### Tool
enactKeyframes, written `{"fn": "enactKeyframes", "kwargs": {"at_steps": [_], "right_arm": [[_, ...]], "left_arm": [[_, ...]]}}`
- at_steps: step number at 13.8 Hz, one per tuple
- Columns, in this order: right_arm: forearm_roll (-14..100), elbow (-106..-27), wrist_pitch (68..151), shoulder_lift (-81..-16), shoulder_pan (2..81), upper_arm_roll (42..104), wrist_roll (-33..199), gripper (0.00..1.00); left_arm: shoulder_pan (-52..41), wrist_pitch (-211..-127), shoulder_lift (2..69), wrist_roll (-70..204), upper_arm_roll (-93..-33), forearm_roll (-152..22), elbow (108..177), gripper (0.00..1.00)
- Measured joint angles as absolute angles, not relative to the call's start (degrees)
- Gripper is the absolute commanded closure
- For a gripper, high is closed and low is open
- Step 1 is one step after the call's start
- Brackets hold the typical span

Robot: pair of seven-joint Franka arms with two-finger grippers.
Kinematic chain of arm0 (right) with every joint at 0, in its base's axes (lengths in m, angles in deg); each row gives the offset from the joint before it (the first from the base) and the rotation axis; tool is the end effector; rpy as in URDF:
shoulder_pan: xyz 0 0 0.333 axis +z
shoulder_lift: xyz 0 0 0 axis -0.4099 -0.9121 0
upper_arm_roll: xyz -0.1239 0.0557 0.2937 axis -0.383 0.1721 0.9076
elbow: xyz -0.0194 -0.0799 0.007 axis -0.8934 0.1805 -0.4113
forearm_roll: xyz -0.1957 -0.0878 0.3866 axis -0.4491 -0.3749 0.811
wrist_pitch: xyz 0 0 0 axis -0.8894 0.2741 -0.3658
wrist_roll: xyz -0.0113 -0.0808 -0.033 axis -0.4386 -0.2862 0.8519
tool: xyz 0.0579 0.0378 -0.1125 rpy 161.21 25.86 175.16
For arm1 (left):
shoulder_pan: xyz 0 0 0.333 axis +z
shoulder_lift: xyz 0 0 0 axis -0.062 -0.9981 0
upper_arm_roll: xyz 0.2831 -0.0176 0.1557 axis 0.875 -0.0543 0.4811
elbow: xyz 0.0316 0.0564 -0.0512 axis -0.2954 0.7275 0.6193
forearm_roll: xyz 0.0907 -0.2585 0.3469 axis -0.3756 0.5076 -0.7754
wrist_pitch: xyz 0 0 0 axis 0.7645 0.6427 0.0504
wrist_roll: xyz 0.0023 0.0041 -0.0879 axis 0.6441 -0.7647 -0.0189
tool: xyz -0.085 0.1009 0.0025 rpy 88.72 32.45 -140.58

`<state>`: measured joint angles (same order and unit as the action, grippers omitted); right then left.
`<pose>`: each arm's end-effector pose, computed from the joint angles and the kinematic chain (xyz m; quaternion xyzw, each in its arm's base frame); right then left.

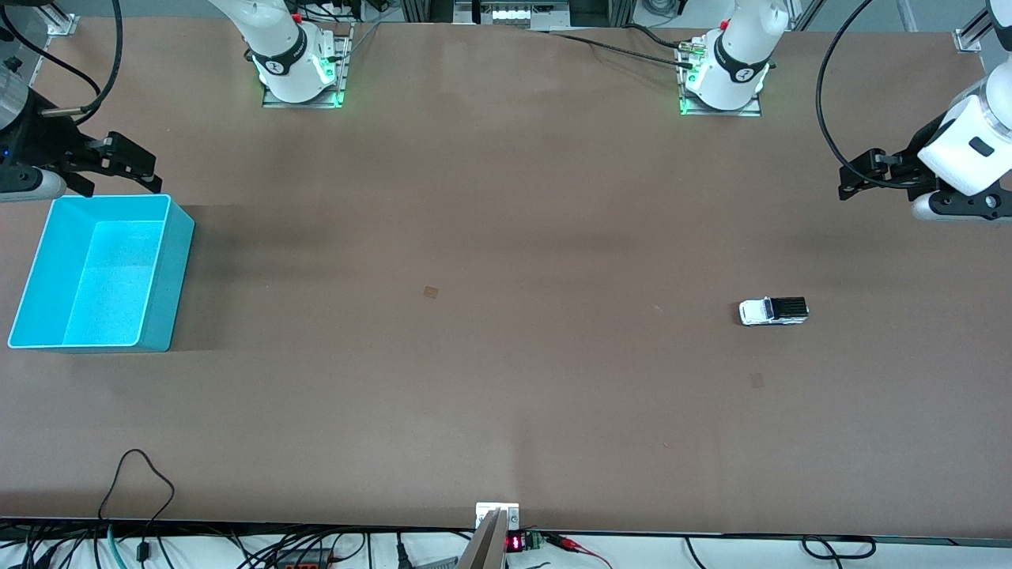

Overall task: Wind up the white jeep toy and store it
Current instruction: 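Move the left gripper down over the white toy jeep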

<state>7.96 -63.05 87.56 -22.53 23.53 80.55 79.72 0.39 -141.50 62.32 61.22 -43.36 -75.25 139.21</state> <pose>0.5954 0.0205 0.5854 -0.9995 -0.0279 0.0004 0.0167 0.5910 -0.0137 0.5629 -0.9988 0.0073 0.0475 0.0102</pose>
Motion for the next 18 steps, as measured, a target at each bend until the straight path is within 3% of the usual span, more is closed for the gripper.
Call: {"fn": "enactKeyframes", "kwargs": {"at_steps": [12, 18], "right_arm": [[8.0, -63.1, 87.4, -22.5, 23.5, 80.6, 79.7, 0.0], [8.0, -63.1, 87.4, -22.5, 23.5, 80.6, 79.7, 0.0]], "left_arm": [[0.0, -139.9, 62.0, 60.4, -43.4, -75.2, 139.2, 0.0], [-0.1, -139.5, 57.4, 50.4, -43.5, -75.2, 139.5, 0.0]]}}
